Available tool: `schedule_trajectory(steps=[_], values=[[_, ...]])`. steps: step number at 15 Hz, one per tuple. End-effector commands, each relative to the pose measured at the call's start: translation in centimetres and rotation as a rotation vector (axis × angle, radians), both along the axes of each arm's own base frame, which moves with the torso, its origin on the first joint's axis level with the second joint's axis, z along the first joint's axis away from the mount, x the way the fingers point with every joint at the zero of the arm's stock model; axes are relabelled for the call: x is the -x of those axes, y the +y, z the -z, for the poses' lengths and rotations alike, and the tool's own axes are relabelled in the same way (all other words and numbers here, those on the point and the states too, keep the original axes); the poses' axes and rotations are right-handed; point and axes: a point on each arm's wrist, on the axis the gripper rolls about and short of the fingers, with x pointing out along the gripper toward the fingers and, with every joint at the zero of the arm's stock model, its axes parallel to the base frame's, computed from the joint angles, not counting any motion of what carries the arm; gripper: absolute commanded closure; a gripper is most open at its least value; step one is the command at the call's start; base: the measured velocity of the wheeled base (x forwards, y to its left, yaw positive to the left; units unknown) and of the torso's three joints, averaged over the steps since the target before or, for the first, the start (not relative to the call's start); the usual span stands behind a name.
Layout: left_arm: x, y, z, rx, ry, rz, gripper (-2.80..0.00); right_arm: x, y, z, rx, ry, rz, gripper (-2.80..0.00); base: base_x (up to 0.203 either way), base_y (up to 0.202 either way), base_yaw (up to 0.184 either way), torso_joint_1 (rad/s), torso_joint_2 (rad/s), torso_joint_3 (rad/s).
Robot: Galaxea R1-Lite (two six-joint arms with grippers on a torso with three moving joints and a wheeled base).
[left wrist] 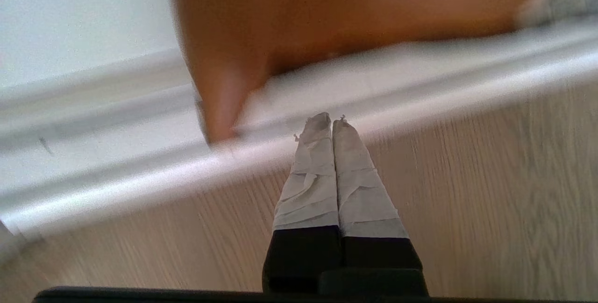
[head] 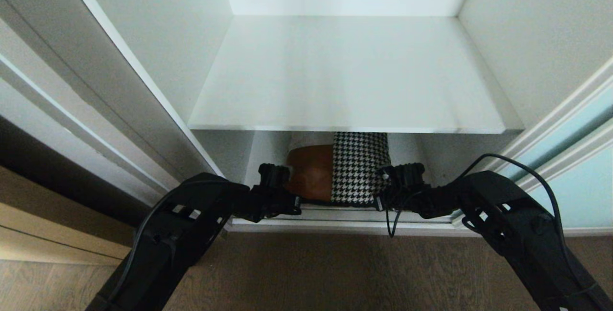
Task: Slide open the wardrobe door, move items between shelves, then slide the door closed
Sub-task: Place the pillow on the lower shelf
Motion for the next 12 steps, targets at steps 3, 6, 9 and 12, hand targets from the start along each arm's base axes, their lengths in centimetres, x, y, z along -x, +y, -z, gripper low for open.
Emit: schedule_trajectory(steps=[3,6,9,12], values=[[-0.1,0.0,0.0,0.004,-0.01,0.002,0.0,0.0,-0.1,0.0,0.0,-0.003,0.0,0.0,0.167,0.0,0.0,0.004,0.0,0.0],[0.0,0.0,0.1,-0.005,-0.016,0.007,0.0,0.0,0.0,-0.6,-0.002,-0.01,-0.001,0.0,0.0,0.0,0.0,0.0,0.0,0.0],[0.3,0.1,0.4,0.002,-0.063,0.011,0.0,0.8,-0.1,-2.2,0.0,0.019,-0.004,0.0,0.0,0.0,0.0,0.0,0.0,0.0],[1.6,0.6,-0.9,-0.004,-0.106,0.025,0.0,2.5,-0.2,-3.3,0.005,0.065,-0.008,0.0,0.0,0.0,0.0,0.0,0.0,0.0]])
